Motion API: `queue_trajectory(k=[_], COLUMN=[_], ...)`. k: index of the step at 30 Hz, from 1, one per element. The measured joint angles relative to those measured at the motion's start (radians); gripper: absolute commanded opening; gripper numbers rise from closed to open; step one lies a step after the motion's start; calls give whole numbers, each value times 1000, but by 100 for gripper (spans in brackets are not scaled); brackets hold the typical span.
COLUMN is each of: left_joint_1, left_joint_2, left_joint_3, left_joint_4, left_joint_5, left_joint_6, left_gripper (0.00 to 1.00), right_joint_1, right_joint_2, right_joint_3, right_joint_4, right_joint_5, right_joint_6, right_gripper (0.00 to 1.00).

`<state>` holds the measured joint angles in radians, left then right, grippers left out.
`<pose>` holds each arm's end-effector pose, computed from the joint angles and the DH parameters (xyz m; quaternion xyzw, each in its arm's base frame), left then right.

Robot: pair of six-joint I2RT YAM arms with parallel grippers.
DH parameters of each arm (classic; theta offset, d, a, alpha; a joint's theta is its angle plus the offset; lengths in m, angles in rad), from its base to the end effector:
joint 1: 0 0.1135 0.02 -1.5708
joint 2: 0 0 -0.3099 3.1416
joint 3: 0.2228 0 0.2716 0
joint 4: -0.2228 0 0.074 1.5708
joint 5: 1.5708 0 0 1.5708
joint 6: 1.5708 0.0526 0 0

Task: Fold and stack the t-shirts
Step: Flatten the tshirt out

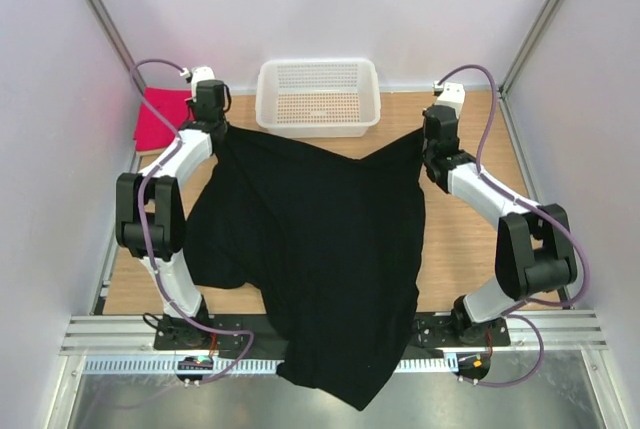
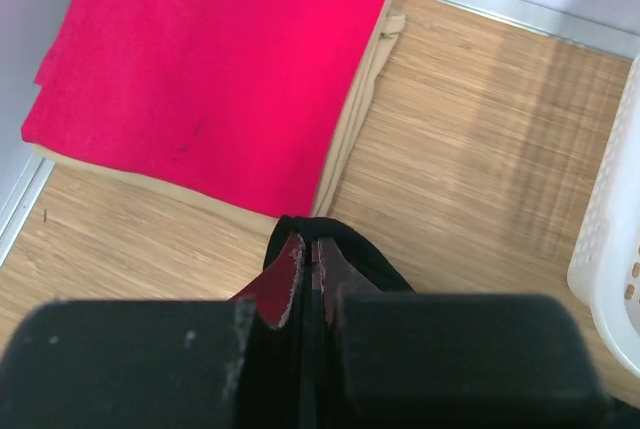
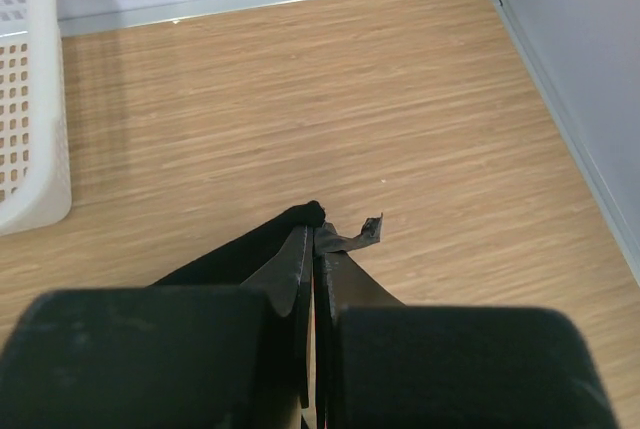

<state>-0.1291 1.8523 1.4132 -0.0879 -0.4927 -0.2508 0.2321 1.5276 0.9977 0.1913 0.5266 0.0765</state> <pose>0.4746 -0.0365 0.2924 -0.1725 0.8318 0.1163 0.5147 0.3741 0.0613 0.3013 0.0887 0.7973 -0.1241 0.5840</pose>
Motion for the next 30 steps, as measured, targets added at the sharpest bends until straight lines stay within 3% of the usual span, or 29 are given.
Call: queue_trajectory(k=[10, 17, 23, 30], left_joint_1=[117, 112, 111, 111], left_joint_2=[-1, -47, -190, -496], left_joint_3=[21, 129, 294, 424], left_joint_4=[-46, -113, -176, -216], left_joint_5=[142, 208, 259, 276], left_joint_6=[-44, -115, -135, -119], left_gripper=[0, 0, 0, 0], right_joint_1=[-37, -66, -64, -51], right_joint_2=[51, 17, -92, -278], right_joint_3=[155, 300, 453, 656], right_joint_4=[-14, -13, 23, 46], right_joint_5=[-11, 2, -27, -113], right_joint_6=[-13, -103, -186, -242], right_gripper=[1, 1, 1, 1])
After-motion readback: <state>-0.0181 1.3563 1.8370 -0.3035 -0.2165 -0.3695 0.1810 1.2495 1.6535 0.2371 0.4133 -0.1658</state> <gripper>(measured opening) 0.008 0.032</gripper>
